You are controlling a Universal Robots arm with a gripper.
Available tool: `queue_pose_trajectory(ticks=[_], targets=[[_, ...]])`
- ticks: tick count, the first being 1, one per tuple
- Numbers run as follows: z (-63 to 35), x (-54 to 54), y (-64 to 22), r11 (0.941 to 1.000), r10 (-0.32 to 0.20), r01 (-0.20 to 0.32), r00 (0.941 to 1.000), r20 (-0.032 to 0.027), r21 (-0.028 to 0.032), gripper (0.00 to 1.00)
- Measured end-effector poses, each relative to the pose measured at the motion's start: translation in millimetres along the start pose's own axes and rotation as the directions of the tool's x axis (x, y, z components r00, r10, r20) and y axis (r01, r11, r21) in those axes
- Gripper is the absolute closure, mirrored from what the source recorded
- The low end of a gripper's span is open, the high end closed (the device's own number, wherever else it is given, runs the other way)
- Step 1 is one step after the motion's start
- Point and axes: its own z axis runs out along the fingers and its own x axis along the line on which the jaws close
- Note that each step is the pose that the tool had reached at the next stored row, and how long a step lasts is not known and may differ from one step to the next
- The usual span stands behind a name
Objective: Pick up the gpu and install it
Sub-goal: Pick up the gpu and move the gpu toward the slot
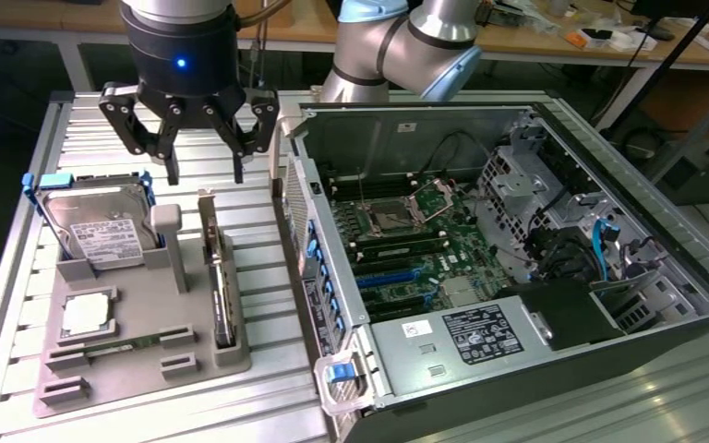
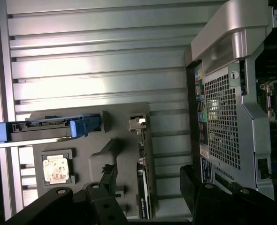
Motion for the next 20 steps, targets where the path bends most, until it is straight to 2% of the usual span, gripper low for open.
queue_pose_trajectory(ticks=[20], targets=[[5.6,0.1,-0.3,1.0000,0.000,0.000,1.0000,0.0001,-0.0001,0.34]])
